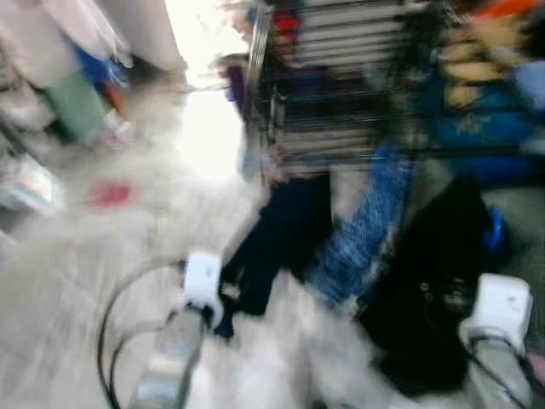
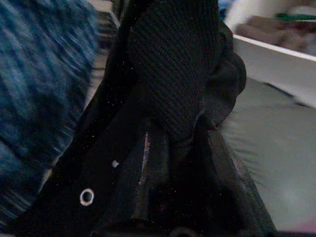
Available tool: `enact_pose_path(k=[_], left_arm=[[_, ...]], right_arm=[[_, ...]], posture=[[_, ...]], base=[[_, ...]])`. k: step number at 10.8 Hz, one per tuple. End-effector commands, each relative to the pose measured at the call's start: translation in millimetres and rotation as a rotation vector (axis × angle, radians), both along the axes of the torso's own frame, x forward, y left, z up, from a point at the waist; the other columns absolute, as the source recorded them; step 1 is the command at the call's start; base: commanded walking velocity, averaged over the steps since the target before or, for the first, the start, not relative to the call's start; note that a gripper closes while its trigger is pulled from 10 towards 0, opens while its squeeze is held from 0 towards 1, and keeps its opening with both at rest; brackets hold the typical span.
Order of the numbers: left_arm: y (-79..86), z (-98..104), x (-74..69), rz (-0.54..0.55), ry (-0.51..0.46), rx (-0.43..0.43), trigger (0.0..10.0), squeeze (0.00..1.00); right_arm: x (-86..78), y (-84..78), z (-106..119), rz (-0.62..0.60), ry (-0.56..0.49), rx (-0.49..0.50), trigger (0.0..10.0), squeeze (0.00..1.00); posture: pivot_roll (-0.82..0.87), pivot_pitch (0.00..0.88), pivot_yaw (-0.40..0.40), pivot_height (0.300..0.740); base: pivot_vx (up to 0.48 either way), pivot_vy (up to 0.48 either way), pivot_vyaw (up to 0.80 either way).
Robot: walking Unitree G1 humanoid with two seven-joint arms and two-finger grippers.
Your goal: Hang hanger
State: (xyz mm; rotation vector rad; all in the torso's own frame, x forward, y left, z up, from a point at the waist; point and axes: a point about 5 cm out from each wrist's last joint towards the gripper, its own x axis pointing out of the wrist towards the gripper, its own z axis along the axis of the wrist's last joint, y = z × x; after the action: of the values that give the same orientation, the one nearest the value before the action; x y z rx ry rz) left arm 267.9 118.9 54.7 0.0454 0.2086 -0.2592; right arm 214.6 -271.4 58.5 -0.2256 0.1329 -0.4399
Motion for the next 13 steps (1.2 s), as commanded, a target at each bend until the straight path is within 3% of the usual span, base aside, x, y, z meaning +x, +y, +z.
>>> enact_pose_path(k=[1, 5, 7, 10, 11, 12, 13], left_arm=[[8.3, -2.2, -1.9, 0.015, 0.009, 0.022, 10.0, 0.00], [24.7, 7.2, 2.8, -0.018, -0.019, 0.064, 10.0, 0.00], [38.3, 14.1, 1.9, -0.078, -0.044, 0.122, 10.0, 0.00], [41.3, 8.5, -24.3, -0.070, -0.056, 0.156, 10.0, 0.00], [43.3, 4.9, -29.3, -0.030, -0.063, 0.157, 10.0, 0.00], [39.3, 5.8, -25.0, 0.063, -0.093, 0.145, 10.0, 0.00], [40.4, 7.2, -18.6, 0.133, -0.118, 0.132, 10.0, 0.00]], right_arm=[[14.8, 5.8, 15.7, 0.042, -0.064, -0.013, 0.0, 0.00], [34.6, 13.4, 23.3, 0.160, -0.045, 0.027, 0.0, 0.00], [50.5, 27.0, 32.9, 0.327, -0.023, 0.018, 0.0, 0.00], [58.2, 48.6, 37.3, 0.472, -0.019, 0.042, 0.0, 0.00], [59.6, 56.1, 34.5, 0.478, -0.022, 0.078, 0.0, 0.00], [64.3, 62.1, 29.1, 0.427, -0.045, 0.135, 0.0, 0.00], [68.2, 64.6, 28.1, 0.391, -0.075, 0.127, 0.0, 0.00]], posture=[[-0.06, 0.000, 0.063, 0.740], [-0.03, 0.000, 0.039, 0.740], [-0.01, 0.000, 0.010, 0.740], [0.03, 0.000, -0.001, 0.740], [0.03, 0.000, -0.003, 0.740], [0.04, 0.000, -0.022, 0.740], [0.06, 0.000, -0.041, 0.740]], base=[[-0.341, 0.000, 0.00], [-0.327, 0.000, 0.00], [0.000, 0.000, 0.00], [0.000, 0.000, 0.00], [0.000, 0.000, 0.00], [0.000, 0.000, 0.00], [0.000, 0.000, 0.00]])
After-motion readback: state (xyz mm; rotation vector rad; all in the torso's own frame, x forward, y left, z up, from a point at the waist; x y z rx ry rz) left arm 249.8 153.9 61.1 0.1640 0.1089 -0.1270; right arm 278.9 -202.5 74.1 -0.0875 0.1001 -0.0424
